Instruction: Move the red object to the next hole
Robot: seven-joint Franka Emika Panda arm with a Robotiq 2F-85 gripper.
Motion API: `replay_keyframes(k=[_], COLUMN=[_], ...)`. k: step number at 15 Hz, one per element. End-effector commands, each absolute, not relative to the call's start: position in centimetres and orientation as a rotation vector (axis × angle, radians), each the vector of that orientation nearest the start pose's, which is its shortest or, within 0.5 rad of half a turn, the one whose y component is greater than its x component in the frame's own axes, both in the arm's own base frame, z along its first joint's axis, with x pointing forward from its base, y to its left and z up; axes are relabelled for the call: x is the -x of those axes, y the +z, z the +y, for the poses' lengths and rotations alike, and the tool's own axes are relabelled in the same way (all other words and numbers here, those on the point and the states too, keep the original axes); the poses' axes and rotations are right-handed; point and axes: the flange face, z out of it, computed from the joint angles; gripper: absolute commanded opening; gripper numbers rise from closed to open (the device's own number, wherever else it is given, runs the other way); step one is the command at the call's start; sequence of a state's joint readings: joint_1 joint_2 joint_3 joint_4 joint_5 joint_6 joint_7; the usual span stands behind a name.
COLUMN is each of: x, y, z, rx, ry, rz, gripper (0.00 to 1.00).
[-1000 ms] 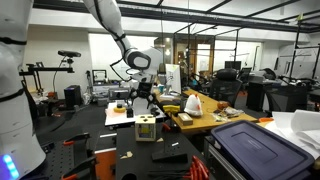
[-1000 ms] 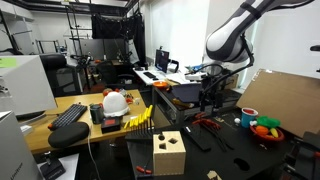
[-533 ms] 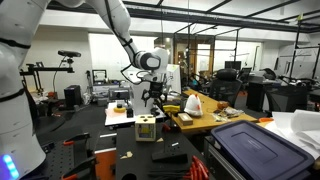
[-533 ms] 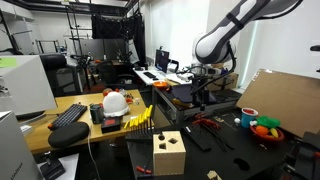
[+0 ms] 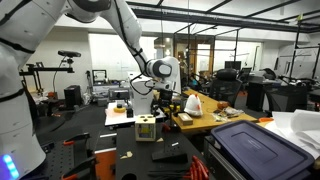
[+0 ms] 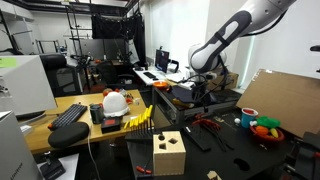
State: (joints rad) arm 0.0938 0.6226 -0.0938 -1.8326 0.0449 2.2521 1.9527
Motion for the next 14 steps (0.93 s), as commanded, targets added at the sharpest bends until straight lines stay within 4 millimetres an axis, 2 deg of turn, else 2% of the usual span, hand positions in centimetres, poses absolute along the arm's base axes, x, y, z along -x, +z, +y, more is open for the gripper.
replay_keyframes(k=[1, 5, 10, 14], x=[-63.3, -63.8, -64.4, -65.0], y=[16.9, 16.0, 15.0, 14.0], z=[-1.9, -3.4, -3.3, -3.0], rx=[2.003, 2.072, 2.061, 1.976], ry=[0.155, 0.169, 0.190, 0.224], rz=[2.714, 2.639, 2.607, 2.644], gripper=[1.00, 1.00, 1.00, 1.00])
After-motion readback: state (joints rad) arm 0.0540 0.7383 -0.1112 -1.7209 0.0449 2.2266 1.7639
